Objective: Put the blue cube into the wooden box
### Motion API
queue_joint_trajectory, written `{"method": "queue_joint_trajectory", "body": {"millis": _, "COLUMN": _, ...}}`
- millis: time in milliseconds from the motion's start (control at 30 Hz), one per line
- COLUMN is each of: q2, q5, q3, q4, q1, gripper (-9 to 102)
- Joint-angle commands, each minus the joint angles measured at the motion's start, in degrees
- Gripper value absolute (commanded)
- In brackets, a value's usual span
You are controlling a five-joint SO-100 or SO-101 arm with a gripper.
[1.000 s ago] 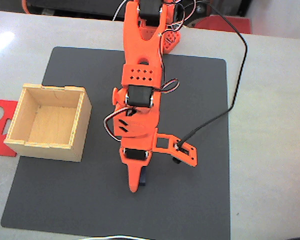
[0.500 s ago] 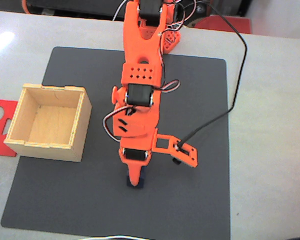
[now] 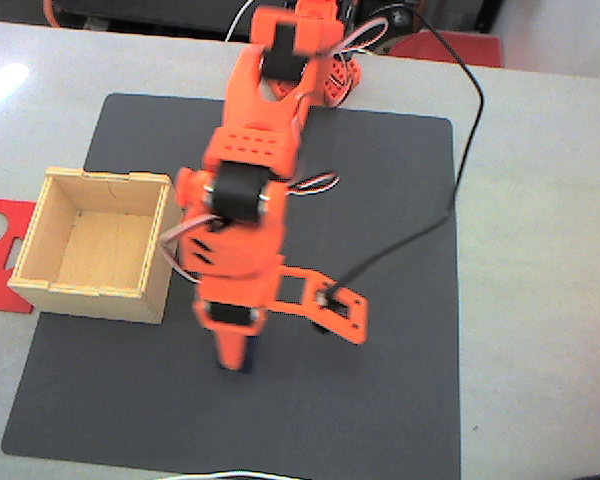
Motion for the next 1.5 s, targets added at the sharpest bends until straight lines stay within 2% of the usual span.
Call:
{"method": "queue_joint_trajectory", "body": {"millis": 0, "q2": 5.3, "q5": -1.8, "q3": -17.6, "q4": 6.1, "q1": 2.4, "gripper": 0}}
{"method": "queue_joint_trajectory", "body": {"millis": 300, "q2": 14.8, "q5": -1.4, "q3": -17.6, "q4": 12.0, "q1": 17.8, "gripper": 0}}
{"method": "queue_joint_trajectory", "body": {"millis": 533, "q2": 18.2, "q5": -1.1, "q3": -15.0, "q4": 12.5, "q1": 34.5, "gripper": 0}}
{"method": "queue_joint_trajectory", "body": {"millis": 667, "q2": 16.0, "q5": -1.7, "q3": -14.3, "q4": 12.5, "q1": 39.2, "gripper": 0}}
{"method": "queue_joint_trajectory", "body": {"millis": 800, "q2": 13.0, "q5": -1.5, "q3": -14.3, "q4": 12.5, "q1": 39.0, "gripper": 0}}
{"method": "queue_joint_trajectory", "body": {"millis": 1200, "q2": 6.9, "q5": 1.7, "q3": -11.6, "q4": 12.5, "q1": 28.4, "gripper": 0}}
{"method": "queue_joint_trajectory", "body": {"millis": 1467, "q2": 10.2, "q5": 4.5, "q3": 0.6, "q4": 12.5, "q1": 27.8, "gripper": 0}}
